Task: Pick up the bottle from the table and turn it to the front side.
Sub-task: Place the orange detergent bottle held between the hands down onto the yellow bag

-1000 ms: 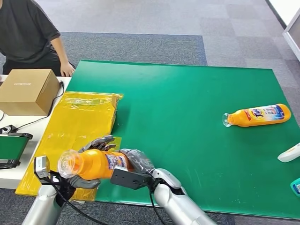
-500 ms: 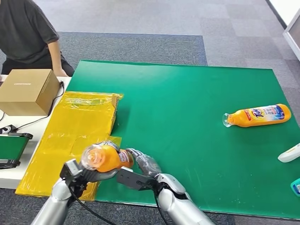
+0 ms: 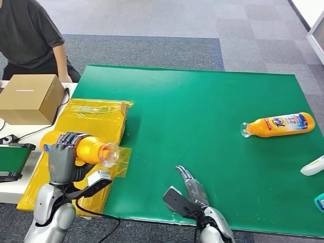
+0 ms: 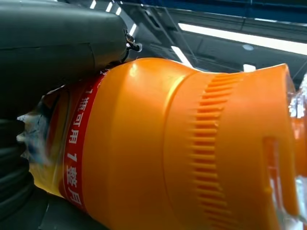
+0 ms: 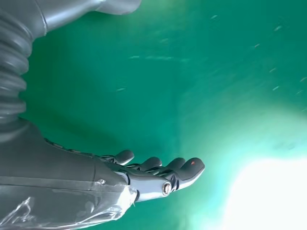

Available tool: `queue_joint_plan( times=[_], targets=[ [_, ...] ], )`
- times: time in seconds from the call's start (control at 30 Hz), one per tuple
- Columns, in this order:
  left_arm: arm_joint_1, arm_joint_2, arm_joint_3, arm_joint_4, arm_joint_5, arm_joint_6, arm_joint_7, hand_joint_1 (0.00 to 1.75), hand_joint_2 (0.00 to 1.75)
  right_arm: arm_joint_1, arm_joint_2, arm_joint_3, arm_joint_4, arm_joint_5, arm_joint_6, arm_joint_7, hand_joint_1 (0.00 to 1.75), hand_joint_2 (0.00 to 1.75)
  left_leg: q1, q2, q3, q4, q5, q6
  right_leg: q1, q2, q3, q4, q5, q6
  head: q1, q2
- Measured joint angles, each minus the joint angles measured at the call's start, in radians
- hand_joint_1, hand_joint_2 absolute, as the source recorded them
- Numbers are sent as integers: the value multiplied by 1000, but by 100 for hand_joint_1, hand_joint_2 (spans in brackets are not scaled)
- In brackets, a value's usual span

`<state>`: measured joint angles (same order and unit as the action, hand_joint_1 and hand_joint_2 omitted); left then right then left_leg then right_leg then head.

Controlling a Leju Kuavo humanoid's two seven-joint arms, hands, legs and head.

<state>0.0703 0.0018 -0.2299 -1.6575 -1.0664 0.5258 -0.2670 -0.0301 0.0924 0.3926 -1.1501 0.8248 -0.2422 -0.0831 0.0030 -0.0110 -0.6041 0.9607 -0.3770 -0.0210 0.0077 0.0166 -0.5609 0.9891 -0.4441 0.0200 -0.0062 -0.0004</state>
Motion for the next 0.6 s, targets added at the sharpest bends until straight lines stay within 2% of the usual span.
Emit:
queue_joint_plan(
  times=[0.07, 0.2, 0.33, 0.43, 0.53, 0.57, 0.6],
  targets=[
    [-4, 14, 8, 2, -34, -46, 73, 175, 175, 21, -4, -23, -26, -6, 3, 1, 0, 175, 0, 0, 0, 0, 0, 0, 0, 0, 0, 0, 0, 0, 0, 0],
    [-37, 48, 22, 58, -22, -289, 232, 171, 175, 50, -7, -59, -64, -20, 12, 7, 0, 175, 0, 0, 0, 0, 1, 0, 0, 0, -1, 0, 0, -1, 0, 0],
    [-77, 75, 34, 169, -13, -354, 248, 148, 175, 59, -7, -72, -74, -33, 28, 4, 0, 175, 0, 1, 0, 0, 2, -1, 0, 0, -1, 0, 1, -1, 0, 0],
    [-119, 90, 33, 248, -15, -391, 223, 97, 175, 60, -7, -73, -74, -44, 37, -5, 0, 175, 0, 0, 0, 0, 2, -1, 0, 0, -1, 0, 1, -1, 0, 0],
    [-173, 105, 18, 329, -20, -422, 191, 27, 175, 57, -7, -74, -70, -56, 46, -17, 0, 175, 0, 0, 1, 0, 2, -1, 0, 0, 1, 0, 1, -1, 0, 0],
    [-189, 111, 10, 353, -21, -429, 180, 9, 175, 54, -7, -74, -68, -59, 49, -21, 0, 175, 0, 0, 2, 0, 2, -1, 0, 0, 1, 0, 1, -1, 0, 0],
    [-202, 115, 2, 375, -22, -435, 169, 0, 175, 50, -7, -74, -66, -62, 52, -25, 0, 175, 0, 0, 2, 0, 2, -1, 0, 0, 2, 0, 1, -1, 0, 0]
  ],
)
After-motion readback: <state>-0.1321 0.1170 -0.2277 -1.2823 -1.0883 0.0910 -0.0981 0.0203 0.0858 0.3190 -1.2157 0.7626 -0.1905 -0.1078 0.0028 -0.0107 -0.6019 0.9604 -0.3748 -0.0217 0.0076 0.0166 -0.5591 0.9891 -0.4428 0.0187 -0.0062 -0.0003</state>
